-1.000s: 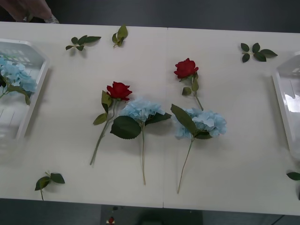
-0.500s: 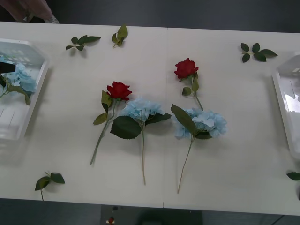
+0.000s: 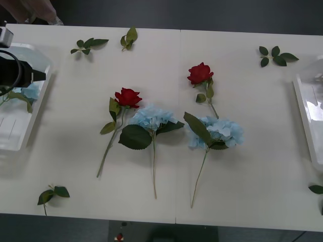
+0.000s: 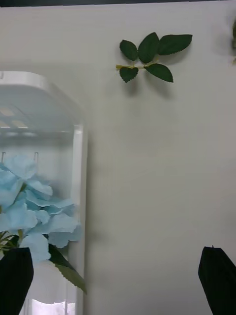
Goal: Put the red flowers into the right box and the blue flowers into the left box
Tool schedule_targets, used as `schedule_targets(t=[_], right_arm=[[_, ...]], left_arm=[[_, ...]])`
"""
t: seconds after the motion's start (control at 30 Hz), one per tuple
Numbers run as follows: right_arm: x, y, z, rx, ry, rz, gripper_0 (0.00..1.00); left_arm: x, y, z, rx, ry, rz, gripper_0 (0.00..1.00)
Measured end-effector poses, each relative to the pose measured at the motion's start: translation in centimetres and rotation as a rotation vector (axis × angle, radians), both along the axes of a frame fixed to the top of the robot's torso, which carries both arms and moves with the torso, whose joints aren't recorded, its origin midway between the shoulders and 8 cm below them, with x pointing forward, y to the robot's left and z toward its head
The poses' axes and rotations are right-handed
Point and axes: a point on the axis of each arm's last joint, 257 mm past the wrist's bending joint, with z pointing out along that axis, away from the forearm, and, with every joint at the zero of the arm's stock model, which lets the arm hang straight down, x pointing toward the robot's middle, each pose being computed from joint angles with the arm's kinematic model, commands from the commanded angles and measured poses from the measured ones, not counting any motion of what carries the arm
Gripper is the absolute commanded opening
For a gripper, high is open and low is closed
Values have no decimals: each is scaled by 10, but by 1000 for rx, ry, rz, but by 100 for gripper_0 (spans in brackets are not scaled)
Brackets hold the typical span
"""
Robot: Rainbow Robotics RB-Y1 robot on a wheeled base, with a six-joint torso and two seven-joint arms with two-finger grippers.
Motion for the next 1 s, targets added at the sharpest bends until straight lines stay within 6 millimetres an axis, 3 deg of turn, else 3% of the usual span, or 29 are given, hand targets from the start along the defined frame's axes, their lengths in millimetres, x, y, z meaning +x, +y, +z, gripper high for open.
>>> schedule_targets(t=[0.23, 0.43, 0.63, 0.83, 1.0], right_arm=[[17, 66, -3, 19, 5, 11, 86], [24, 119, -22, 43, 32, 17, 86], [25, 158, -48, 32, 92, 10, 85], [32, 201, -59, 48, 116, -11, 86], [43, 225, -70, 8, 93, 0, 86]], left_arm=[[0, -43, -18, -70, 13, 3, 98], [-4, -77, -47, -93, 57, -13, 98], [2, -98, -72, 8, 66, 15, 98], [4, -150, -86, 13, 70, -23, 98], [3, -173, -88, -29, 69, -39, 98]])
